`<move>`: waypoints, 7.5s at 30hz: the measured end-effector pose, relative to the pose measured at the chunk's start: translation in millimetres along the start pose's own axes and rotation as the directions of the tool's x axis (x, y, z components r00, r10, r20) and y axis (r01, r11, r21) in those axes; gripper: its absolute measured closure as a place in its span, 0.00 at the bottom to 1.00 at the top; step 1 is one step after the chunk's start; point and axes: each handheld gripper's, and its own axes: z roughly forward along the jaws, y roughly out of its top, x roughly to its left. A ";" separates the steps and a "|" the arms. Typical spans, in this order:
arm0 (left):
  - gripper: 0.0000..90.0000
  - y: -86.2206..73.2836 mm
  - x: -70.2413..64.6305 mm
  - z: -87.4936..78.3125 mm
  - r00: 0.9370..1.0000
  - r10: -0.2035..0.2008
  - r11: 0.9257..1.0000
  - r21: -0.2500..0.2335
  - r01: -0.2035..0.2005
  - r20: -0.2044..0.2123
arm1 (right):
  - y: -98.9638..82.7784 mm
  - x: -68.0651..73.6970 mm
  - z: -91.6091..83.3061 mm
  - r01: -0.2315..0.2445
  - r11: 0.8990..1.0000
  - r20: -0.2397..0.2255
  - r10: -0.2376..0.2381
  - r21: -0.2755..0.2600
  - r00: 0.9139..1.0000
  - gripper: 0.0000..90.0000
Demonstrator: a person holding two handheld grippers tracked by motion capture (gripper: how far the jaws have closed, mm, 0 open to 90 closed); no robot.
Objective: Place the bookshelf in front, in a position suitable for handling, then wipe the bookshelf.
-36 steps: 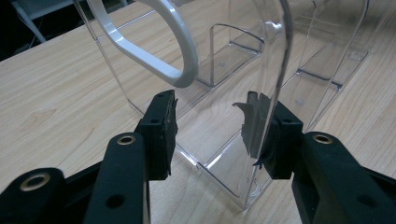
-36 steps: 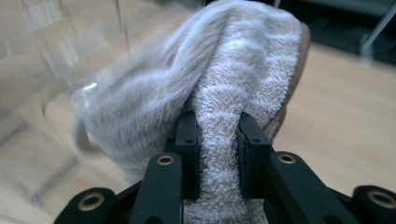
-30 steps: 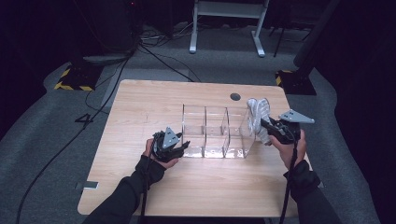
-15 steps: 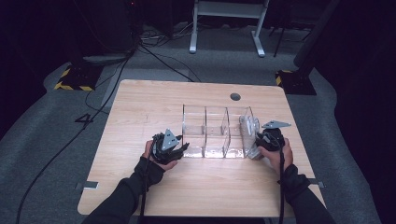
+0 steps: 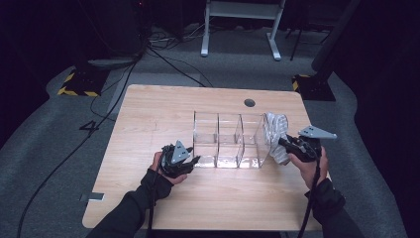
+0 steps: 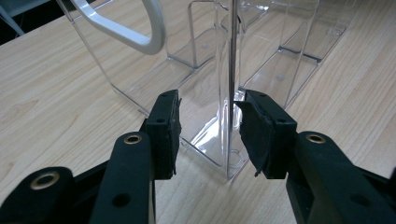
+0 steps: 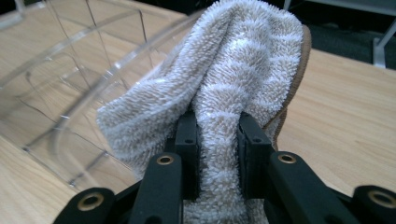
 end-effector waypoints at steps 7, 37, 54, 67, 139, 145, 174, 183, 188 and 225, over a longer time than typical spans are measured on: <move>0.64 -0.6 -1.1 0.9 1.000 0.007 1.000 0.011 -0.007 0.006 | -18.7 16.3 14.2 0.054 0.992 0.009 -0.055 0.113 0.998 0.82; 0.62 -0.6 -6.0 1.9 0.999 0.013 1.000 0.004 -0.013 0.039 | -18.6 6.6 11.2 0.050 0.997 0.033 -0.052 0.065 0.998 0.83; 0.60 2.8 -6.4 0.1 0.999 0.028 1.000 -0.014 -0.028 0.045 | -37.0 14.8 -14.4 0.052 0.998 -0.016 -0.051 0.044 0.999 0.83; 0.60 3.4 -8.5 2.3 0.998 0.020 1.000 -0.018 -0.019 0.057 | 19.7 41.0 -52.7 0.123 0.978 -0.015 -0.127 -0.168 0.992 0.83; 0.69 33.5 -10.0 0.2 0.989 -0.046 0.996 -0.084 0.034 -0.138 | 25.1 87.8 25.8 0.170 0.984 0.093 -0.166 -0.043 0.982 0.83; 0.69 32.3 -10.8 -1.6 0.990 -0.042 0.996 -0.081 0.031 -0.132 | 14.5 89.7 40.0 0.210 0.978 0.107 -0.209 0.003 0.972 0.83; 0.68 29.0 -25.9 -10.2 0.992 -0.030 0.997 -0.076 0.021 -0.121 | -43.9 94.4 62.3 0.198 0.967 0.025 -0.205 0.163 0.978 0.83; 0.68 29.0 -27.3 -11.9 0.993 -0.028 0.997 -0.069 0.021 -0.114 | -26.2 95.0 44.4 0.189 0.978 0.060 -0.195 0.087 0.979 0.83; 0.67 28.8 -27.5 -12.5 0.994 -0.025 0.998 -0.067 0.018 -0.110 | -9.6 95.6 31.6 0.192 0.981 0.095 -0.193 0.018 0.977 0.83; 0.71 27.6 -38.3 -12.0 0.992 -0.059 0.994 -0.094 0.049 -0.107 | -4.5 94.2 5.4 0.288 0.957 0.125 -0.283 -0.021 0.951 0.82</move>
